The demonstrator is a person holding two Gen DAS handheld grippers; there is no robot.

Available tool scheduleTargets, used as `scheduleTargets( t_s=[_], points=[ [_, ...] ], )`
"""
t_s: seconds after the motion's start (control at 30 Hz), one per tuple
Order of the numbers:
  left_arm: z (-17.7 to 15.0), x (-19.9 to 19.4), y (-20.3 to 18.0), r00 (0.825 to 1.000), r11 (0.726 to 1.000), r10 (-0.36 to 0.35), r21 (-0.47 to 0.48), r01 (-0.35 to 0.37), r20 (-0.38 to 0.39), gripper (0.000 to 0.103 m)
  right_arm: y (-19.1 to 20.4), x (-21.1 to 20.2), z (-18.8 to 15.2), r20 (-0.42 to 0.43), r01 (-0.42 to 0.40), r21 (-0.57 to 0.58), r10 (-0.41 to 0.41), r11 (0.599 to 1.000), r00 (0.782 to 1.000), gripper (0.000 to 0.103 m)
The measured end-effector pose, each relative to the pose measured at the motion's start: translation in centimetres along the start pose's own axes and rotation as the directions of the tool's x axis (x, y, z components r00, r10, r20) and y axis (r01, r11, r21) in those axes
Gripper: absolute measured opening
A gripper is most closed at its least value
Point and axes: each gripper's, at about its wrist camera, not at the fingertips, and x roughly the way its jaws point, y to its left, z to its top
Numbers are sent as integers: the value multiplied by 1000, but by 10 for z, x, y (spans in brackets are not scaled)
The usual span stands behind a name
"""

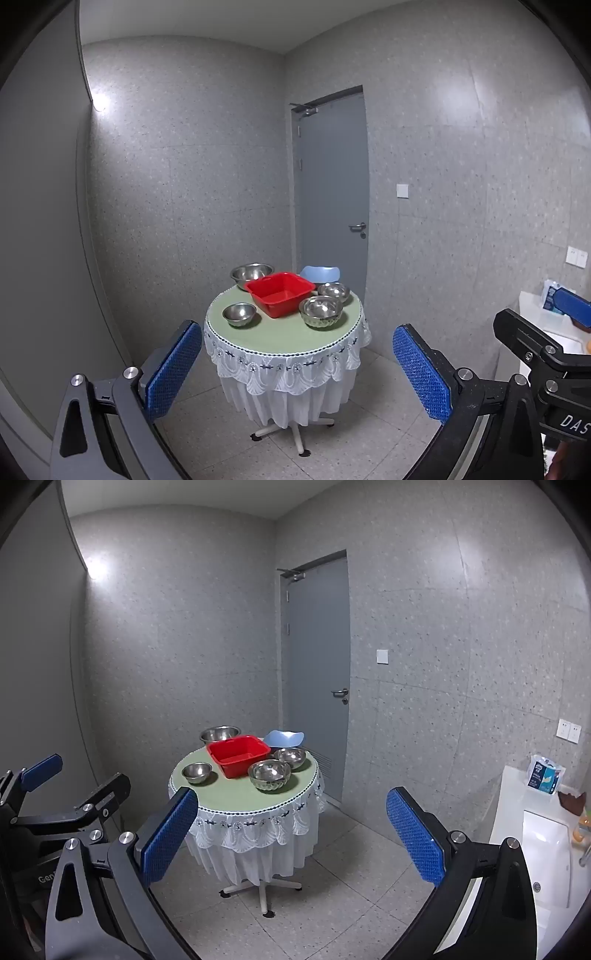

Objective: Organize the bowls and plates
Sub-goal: 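Carry both tools toward the round table with the bowls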

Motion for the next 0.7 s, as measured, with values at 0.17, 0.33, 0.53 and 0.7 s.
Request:
scheduleTargets(
  t_s=[0.17, 0.33, 0.53, 0.7],
  points=[
    [0, 0, 0, 1000, 1000, -1, -7, 1, -3, 102, -2, -2, 0, 0, -5, 5, 5, 1000, 1000, 103],
    [-6, 4, -4, 1000, 1000, -2, -11, 2, -5, 102, -5, 2, 3, -15, 2, 2, -2, 1000, 1000, 103],
    [-2, 1, -6, 1000, 1000, -5, -10, 5, -5, 102, -9, -2, 3, -15, 2, 4, -2, 1000, 1000, 103],
    [1, 0, -3, 1000, 1000, -4, -11, 4, -4, 102, -9, -3, 2, -16, 2, 6, -2, 1000, 1000, 103]
  ],
)
